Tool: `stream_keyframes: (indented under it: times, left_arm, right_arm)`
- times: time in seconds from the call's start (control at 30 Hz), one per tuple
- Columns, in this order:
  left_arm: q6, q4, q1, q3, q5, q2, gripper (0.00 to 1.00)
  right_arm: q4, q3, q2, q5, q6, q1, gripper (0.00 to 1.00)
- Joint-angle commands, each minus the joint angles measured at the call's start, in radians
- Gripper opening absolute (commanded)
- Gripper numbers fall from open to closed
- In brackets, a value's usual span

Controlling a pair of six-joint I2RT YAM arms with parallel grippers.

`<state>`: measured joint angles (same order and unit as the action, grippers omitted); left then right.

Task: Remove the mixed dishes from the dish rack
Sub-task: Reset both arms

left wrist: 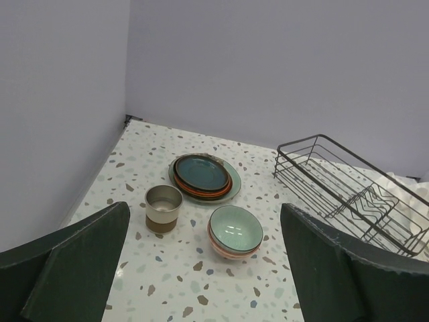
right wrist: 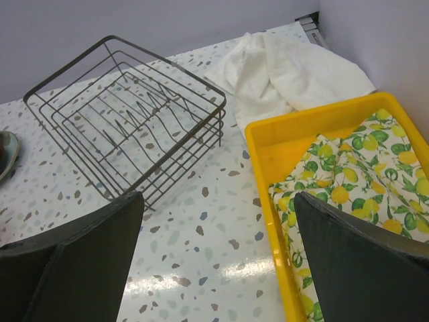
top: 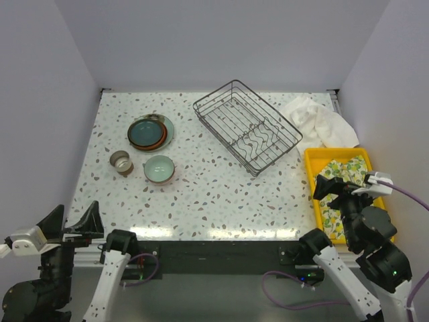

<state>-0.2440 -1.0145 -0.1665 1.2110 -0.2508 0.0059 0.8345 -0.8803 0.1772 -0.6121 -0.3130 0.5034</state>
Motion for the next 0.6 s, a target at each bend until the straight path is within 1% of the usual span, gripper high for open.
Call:
stream_keyframes:
  times: [0.0, 0.17, 0.33, 0.43, 0.57]
  left_arm:
    - [-0.001, -0.027, -0.005, 0.010, 0.044, -0.055, 1.00]
    - [-0.008, -0.024, -0.005, 0.002, 0.050, -0.053, 1.00]
    - [0.011, 0.010, -0.005, -0.019, 0.042, -0.053, 1.00]
    - [-0.001, 0.019, -0.005, -0.033, 0.019, -0.047, 1.00]
    - [-0.008, 0.036, -0.005, -0.059, 0.025, -0.046, 1.00]
  right_arm:
    - [0.034, 0.006, -0.077, -0.038, -0.028, -0.003, 0.98]
    - [0.035, 0.009, -0.104, -0.048, -0.032, -0.002, 0.98]
    - [0.038, 0.007, -0.094, -0.046, -0.034, -0.002, 0.98]
    - [0.038, 0.006, -0.094, -0.048, -0.035, -0.002, 0.98]
    - [0.041, 0.007, -0.093, -0.055, -0.040, -0.002, 0.98]
